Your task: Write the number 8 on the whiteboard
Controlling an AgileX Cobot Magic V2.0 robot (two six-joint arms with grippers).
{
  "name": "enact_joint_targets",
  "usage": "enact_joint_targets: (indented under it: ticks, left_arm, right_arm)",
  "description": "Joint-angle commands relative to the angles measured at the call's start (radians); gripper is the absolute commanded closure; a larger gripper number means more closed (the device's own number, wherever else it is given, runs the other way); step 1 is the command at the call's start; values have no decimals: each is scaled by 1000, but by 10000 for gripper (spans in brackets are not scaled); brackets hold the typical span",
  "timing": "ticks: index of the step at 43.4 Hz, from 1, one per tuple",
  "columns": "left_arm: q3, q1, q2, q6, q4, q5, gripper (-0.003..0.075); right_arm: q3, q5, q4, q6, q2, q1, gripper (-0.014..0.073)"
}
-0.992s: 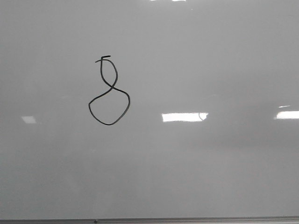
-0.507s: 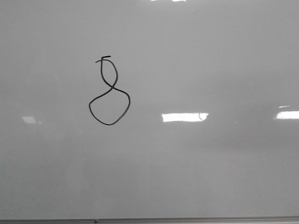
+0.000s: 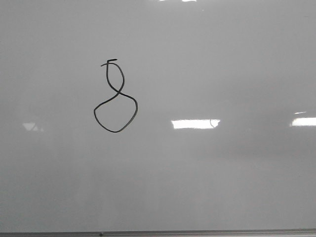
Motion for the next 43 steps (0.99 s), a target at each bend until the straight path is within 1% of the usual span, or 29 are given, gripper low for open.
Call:
enact_joint_targets:
  ticks: [1, 16, 19, 25, 36, 40, 43]
  left_arm:
    - [-28, -7, 9, 1, -4, -72, 741]
    - [-23, -7, 9, 1, -2, -74, 741]
    - [-4, -7, -11, -27, 56, -84, 741]
    - [78, 24, -91, -187, 189, -112, 741]
    - [260, 140, -250, -193, 170, -121, 741]
    - [312, 160, -275, -193, 170, -134, 741]
    - [350, 163, -290, -193, 170, -181, 741]
  right_arm:
    - [-26, -66, 12, -1, 5, -5, 653]
    - [-26, -66, 12, -1, 5, -5, 653]
    - [-26, -66, 12, -1, 5, -5, 653]
    - [-26, -66, 12, -1, 5, -5, 653]
    - [-26, -66, 12, -1, 5, -5, 653]
    - [-26, -66, 12, -1, 5, -5, 653]
    - [-26, -66, 12, -1, 5, -5, 653]
